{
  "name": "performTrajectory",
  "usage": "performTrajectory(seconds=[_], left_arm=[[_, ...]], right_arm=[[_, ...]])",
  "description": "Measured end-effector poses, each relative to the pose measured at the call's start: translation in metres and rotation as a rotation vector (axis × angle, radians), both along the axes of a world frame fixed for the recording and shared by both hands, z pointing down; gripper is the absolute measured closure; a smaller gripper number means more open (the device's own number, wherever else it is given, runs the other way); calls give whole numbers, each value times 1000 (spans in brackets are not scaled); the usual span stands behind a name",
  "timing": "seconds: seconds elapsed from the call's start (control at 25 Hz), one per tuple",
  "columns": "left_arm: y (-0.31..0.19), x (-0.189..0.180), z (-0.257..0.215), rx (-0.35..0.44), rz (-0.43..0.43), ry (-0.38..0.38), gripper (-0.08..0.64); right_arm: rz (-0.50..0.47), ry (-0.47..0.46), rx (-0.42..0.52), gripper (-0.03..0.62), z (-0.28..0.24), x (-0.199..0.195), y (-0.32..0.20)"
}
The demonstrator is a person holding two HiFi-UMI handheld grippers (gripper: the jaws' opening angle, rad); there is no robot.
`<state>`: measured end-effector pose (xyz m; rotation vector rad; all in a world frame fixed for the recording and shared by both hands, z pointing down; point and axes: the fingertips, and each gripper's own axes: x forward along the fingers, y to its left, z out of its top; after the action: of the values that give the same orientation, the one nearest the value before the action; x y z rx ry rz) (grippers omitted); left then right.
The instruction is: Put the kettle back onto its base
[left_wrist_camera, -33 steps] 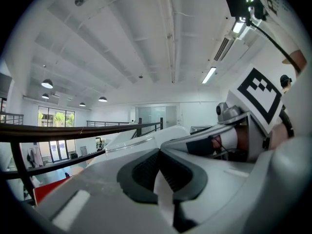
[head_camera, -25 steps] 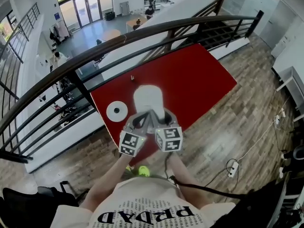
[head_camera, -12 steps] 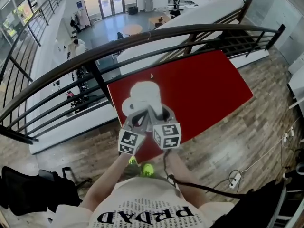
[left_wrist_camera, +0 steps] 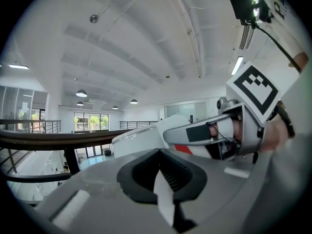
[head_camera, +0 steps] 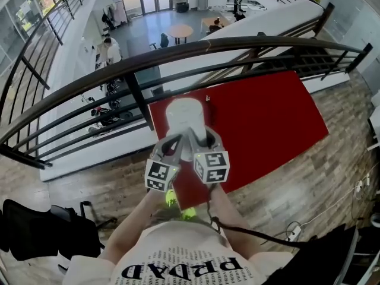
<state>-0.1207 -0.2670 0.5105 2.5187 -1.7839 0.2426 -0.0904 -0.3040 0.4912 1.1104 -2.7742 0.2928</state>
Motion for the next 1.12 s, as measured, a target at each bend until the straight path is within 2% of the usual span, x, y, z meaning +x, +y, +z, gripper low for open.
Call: performTrajectory(seconds=[0.24, 0.48, 1.12], left_arm=[[-28, -39, -6, 13, -30, 12, 569], [-52, -61, -4, 3, -39, 19, 569], [-70, -77, 11, -25, -43, 38, 569]], right_arm=[[-24, 16, 0, 446, 1, -35, -24], [-41, 18, -18, 446, 6, -59, -46], [-72, 17, -34, 446, 24, -80, -64]])
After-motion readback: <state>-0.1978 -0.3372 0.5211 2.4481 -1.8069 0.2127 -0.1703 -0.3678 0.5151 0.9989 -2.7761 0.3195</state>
